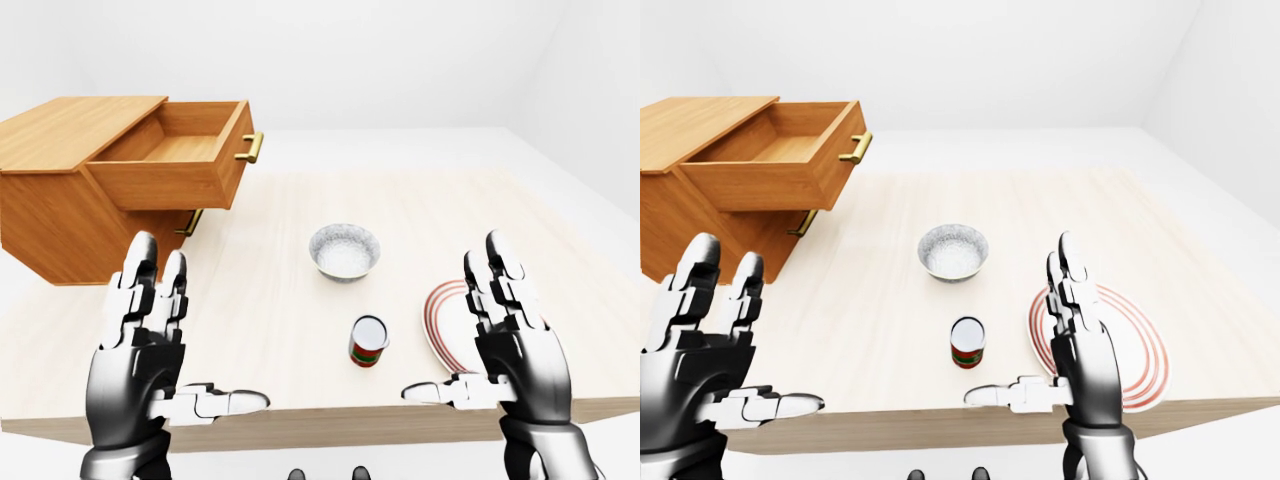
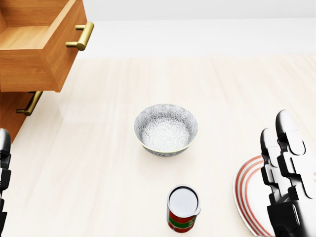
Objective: Put the ketchup in the top drawer of the cabinet.
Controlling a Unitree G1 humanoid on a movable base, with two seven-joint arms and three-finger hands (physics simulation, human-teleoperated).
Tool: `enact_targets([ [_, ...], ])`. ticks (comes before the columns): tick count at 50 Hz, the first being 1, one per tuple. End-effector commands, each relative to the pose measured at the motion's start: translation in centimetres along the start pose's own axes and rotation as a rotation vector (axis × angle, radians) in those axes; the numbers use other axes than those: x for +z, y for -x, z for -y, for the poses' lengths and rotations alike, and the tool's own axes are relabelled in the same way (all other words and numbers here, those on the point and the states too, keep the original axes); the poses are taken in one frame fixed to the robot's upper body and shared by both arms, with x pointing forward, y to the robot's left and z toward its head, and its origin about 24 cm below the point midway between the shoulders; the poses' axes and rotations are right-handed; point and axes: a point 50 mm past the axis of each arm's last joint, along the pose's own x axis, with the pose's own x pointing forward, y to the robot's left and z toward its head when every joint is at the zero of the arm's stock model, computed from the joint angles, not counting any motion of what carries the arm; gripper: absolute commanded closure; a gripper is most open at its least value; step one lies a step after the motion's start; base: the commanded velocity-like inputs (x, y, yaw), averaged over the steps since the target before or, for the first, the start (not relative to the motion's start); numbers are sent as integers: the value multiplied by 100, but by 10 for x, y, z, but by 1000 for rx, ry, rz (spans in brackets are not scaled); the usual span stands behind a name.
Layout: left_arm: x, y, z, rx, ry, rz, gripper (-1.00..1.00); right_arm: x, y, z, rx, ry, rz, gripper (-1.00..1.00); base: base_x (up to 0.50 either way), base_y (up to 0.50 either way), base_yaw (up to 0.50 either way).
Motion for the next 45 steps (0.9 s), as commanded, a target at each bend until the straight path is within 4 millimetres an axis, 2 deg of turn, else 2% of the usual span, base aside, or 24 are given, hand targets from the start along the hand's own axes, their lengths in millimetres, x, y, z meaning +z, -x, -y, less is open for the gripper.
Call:
enact_targets([
  [1,10,4,-2,4,0,36,-100,0,2,0,9,-3,-5,-100,50,0,0],
  [28,11,3,-3,8,-5,46,-100,2,0,0,-6,15,6,-100,50,0,0],
  [37,11,3,-4,9,-5,48,-100,0,0,-1,-17,57,-5,-100,2,0,0],
  [45,12,4,-4,10,-5,46,-100,-1,0,-1,-17,58,-8,-100,0,48,0],
])
